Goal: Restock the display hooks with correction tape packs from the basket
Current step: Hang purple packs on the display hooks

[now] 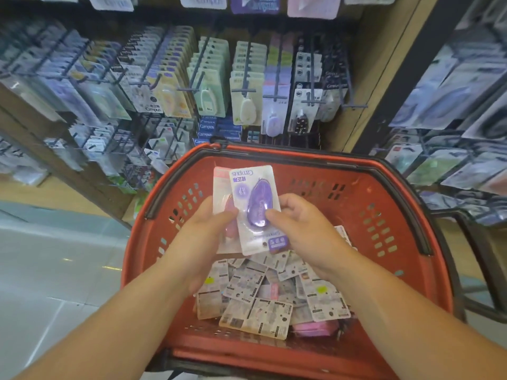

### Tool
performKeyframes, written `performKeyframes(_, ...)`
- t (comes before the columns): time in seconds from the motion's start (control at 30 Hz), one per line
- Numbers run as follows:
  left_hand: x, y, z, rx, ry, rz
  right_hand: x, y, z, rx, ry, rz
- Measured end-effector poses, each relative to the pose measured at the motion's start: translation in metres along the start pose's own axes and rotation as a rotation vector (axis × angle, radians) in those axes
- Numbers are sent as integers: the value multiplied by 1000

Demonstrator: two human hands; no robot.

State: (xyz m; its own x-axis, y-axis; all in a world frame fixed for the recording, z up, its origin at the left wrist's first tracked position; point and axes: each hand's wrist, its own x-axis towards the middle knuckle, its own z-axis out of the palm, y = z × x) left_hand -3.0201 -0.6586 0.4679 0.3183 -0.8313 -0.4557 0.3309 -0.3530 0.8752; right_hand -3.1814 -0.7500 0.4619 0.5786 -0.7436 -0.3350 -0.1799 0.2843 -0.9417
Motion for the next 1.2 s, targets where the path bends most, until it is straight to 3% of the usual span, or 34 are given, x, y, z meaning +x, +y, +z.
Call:
performKeyframes(0.2,-1,-2,4,40,-65,18,-3,2,7,-45,-55,51)
performKeyframes(0.43,2,-6,-14,105,-118,0,4,-1,-8,-30,66,31)
performKeyframes(0.63,-1,3,-7,20,-180,3,4,-3,3,74,57,120)
performKeyframes(0.8,4,1,-3,89,-153,23,0,0,1,-94,21,141)
performKeyframes(0.9,8,4,-9,197,-210,29,6,-2,-16,-88,109,86)
performKeyframes(1.0,11,6,-9,293,-215,52,9,-10,-29,-52,12,-29)
performKeyframes(1.1,11,4,-6,292,-190,58,8,-14,-33,-149,-17,-112)
performKeyframes(1.2,8,3,-1,185,-139,40,5,-16,-35,-77,69,-84)
